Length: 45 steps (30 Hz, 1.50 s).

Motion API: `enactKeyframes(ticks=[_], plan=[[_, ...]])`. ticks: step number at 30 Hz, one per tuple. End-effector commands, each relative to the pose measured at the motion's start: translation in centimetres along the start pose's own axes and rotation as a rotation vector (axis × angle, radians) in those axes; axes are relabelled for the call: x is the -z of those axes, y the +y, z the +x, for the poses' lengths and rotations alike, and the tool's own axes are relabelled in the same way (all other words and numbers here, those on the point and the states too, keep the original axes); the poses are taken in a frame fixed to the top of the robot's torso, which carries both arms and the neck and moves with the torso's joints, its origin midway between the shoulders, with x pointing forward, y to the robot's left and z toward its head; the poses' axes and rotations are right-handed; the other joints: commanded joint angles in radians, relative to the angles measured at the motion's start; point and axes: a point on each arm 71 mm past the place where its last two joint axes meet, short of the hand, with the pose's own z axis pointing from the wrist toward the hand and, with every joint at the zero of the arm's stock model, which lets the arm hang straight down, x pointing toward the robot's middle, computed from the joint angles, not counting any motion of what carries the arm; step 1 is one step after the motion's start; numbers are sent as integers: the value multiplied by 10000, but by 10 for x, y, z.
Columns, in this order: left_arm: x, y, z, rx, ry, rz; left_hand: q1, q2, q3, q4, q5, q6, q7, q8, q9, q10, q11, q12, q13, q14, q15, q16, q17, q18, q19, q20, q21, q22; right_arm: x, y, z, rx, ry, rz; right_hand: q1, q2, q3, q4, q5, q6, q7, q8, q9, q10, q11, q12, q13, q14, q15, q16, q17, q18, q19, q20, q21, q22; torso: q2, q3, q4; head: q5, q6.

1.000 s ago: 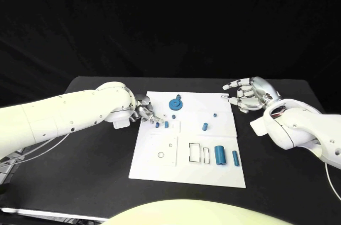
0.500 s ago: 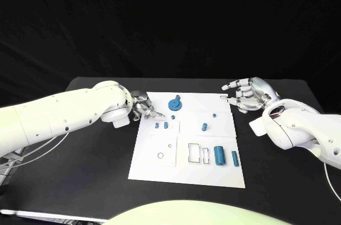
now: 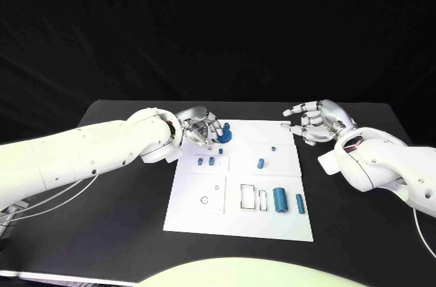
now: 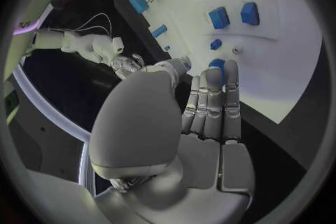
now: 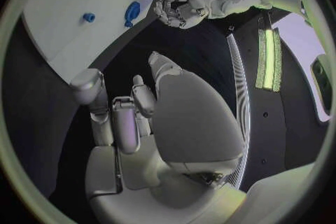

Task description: Assemble the parts on the task board

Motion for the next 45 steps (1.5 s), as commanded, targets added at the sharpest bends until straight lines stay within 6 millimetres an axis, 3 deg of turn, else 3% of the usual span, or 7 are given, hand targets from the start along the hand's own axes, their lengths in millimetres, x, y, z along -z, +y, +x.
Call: enactKeyframes(ticks=[1,15,24,45], plan=[[-3,-10,2,-1733,-370,1207,-14,-101,52,-60,-48,-55,-87,62,-64,-128,20,-101,-106,29,21,63,-36,119,41,13,51,35,0,1,1,10,15,-153,-38,89,48,3,69,16,-18,40,-13,-22,-44,-31,-2,542,51,-20,844,203,6,-10,-23,-1,-5,6,-4,0,9],[-22,-6,22,-3906,291,983,-381,-118,-301,-188,-86,140,-158,72,-415,-291,66,-399,-581,224,77,540,-97,125,76,89,156,152,0,1,2,2,29,-146,-28,97,59,-2,76,16,-19,41,-14,-21,-45,-29,-2,543,51,-20,844,203,7,-11,-24,0,12,15,-29,-15,1],[-27,-2,24,-4299,525,706,-372,-110,-336,-222,-86,282,-201,47,-528,-197,55,-392,-674,485,70,889,204,130,127,86,222,203,0,1,2,2,27,-146,-16,108,75,-8,89,17,-19,43,-17,-20,-47,-27,-1,544,49,-19,848,202,11,-11,-21,4,-2,16,4,-51,-39],[-30,-1,31,-4354,1020,694,-313,-96,3,-363,-80,1092,-370,-315,-1013,469,-71,-596,-1113,956,-28,1788,745,135,163,8,543,491,0,2,3,-5,52,-167,-16,108,75,-8,89,17,-19,43,-17,-20,-47,-27,-1,544,49,-19,848,202,11,-11,-21,4,-12,9,-1,-63,-65]])
